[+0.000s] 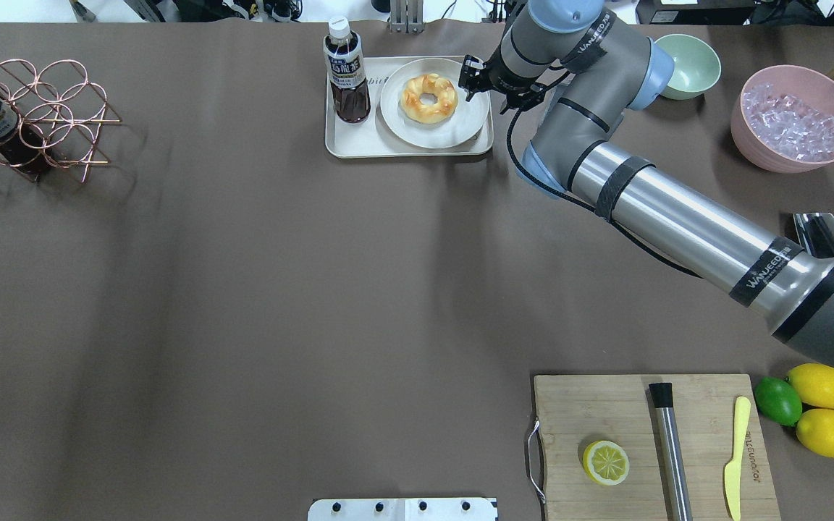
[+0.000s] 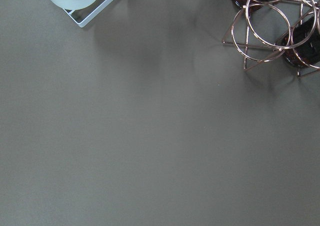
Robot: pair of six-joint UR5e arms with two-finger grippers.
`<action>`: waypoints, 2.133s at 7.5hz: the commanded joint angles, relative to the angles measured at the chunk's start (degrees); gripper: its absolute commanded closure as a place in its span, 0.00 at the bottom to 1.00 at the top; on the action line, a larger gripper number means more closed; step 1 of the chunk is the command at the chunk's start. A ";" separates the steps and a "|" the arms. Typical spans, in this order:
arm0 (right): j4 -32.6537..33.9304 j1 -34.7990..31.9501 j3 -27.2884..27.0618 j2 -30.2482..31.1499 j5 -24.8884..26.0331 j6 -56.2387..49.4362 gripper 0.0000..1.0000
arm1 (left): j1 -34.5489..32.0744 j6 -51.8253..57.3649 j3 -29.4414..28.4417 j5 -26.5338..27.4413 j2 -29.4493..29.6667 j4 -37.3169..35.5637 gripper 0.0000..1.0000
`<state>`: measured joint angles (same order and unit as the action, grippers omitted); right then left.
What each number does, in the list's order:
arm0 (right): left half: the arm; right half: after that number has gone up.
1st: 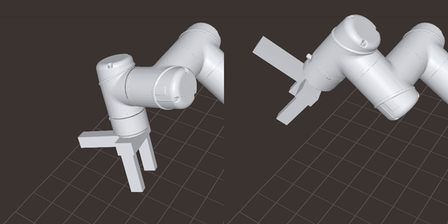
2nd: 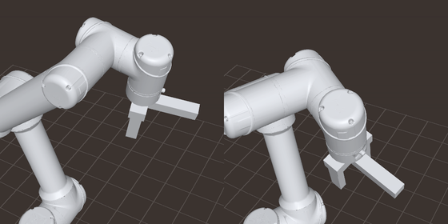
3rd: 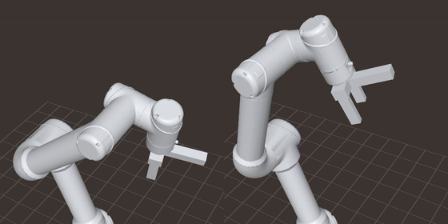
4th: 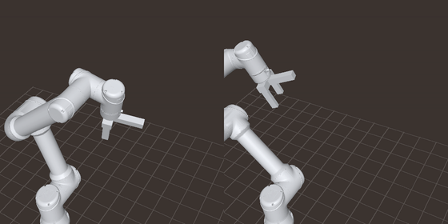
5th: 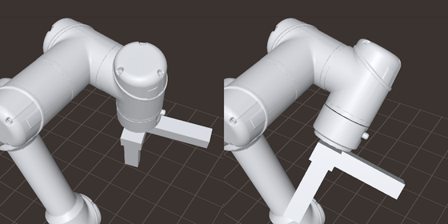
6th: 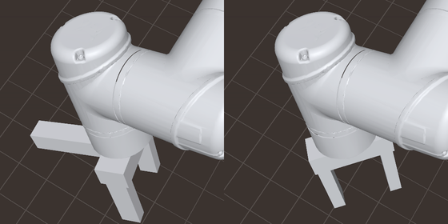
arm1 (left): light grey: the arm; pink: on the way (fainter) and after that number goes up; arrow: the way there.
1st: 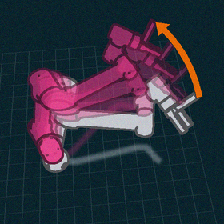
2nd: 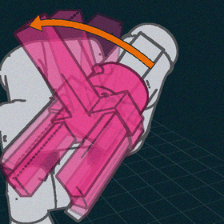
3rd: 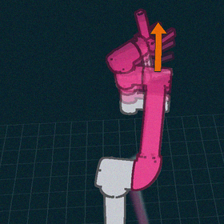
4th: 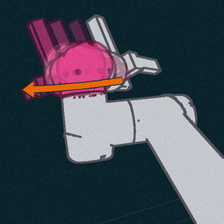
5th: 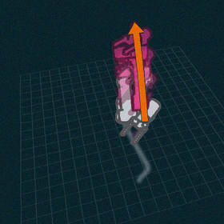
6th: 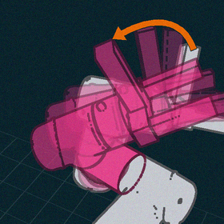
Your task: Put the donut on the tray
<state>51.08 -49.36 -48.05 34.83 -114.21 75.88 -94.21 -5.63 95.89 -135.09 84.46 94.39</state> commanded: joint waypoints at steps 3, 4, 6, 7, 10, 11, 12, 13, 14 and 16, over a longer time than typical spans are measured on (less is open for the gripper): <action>1.91 -2.92 -7.98 3.56 -6.88 -0.82 0.00 | -0.01 0.00 0.00 0.09 -0.35 -0.09 0.02; 4.96 -3.89 -14.20 7.24 -9.08 -2.21 0.00 | -0.01 0.09 0.00 0.00 -0.70 0.00 0.02; 13.04 -6.69 -27.73 16.63 -12.07 -9.57 0.00 | -0.36 0.18 0.08 0.09 -1.05 0.00 0.02; 17.26 -8.71 -33.45 19.98 -13.05 -11.61 0.00 | -0.36 0.18 0.00 0.09 -1.05 0.00 0.02; 28.59 -12.06 -50.24 34.04 -12.97 -24.77 0.00 | -0.36 0.26 -0.18 0.09 -1.58 -0.09 0.02; 35.25 -13.81 -55.17 37.04 -13.06 -29.95 0.00 | -0.36 0.26 -0.18 0.09 -1.76 -0.09 0.02; 42.45 -15.66 -58.35 38.63 -12.97 -37.14 0.00 | -0.36 0.26 -0.35 0.09 -1.84 -0.09 0.02; 45.40 -17.50 -58.64 41.09 -12.71 -46.34 0.00 | -0.36 0.26 -0.36 0.00 -1.85 -0.09 0.02; 45.51 -19.35 -57.69 44.94 -12.36 -55.75 0.00 | -0.36 0.18 -0.36 0.00 -1.85 -0.09 0.02; 45.51 -27.33 -52.87 49.26 -12.88 -70.63 0.00 | -0.27 0.18 -0.27 0.00 -1.67 0.00 0.02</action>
<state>96.18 -70.54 -104.56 80.04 -126.91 18.50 -94.57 -5.43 95.55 -135.08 82.63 94.31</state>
